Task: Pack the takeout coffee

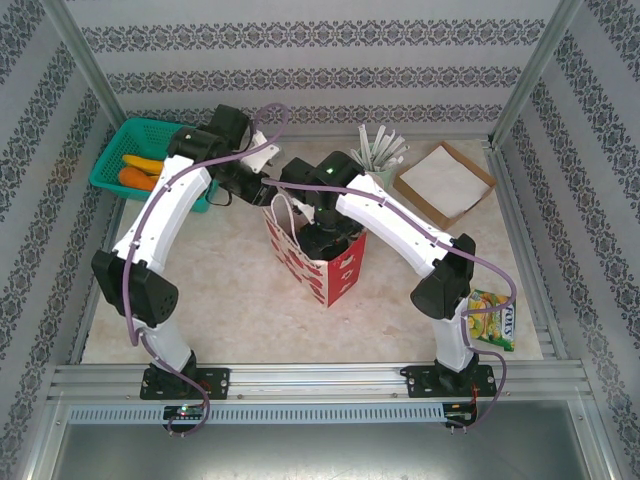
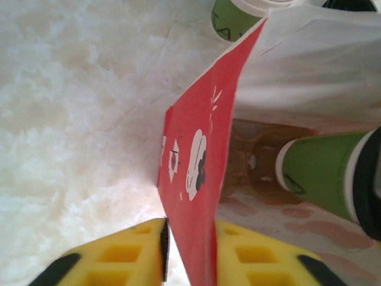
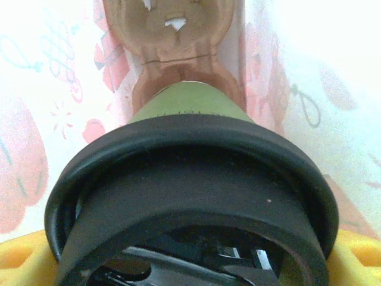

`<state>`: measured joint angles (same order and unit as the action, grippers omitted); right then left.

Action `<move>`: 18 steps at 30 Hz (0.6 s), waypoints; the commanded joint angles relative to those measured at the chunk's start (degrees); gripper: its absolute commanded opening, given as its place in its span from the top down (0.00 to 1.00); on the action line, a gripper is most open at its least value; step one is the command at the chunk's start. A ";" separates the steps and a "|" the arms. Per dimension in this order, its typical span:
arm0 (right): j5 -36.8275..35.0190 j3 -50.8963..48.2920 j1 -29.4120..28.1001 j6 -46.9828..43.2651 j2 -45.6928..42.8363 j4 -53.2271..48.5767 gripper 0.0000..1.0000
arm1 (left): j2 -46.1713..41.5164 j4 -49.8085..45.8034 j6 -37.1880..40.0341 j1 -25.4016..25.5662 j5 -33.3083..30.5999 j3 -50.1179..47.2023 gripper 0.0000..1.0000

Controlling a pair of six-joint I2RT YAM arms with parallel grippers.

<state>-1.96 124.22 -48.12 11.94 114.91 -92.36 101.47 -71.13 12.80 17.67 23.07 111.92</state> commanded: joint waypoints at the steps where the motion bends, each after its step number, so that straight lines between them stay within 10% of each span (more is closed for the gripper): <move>1: -2.24 1.46 0.22 -2.50 -0.81 -7.76 0.64 | 1.61 0.65 0.20 0.46 -1.96 3.02 0.91; 18: 1.19 -3.61 0.89 2.89 -0.83 -9.48 0.64 | 4.17 2.60 -5.74 0.43 -1.23 5.97 1.00</move>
<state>-1.89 121.99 -47.92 13.17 114.89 -92.16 107.18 -70.04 10.02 18.00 22.41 119.00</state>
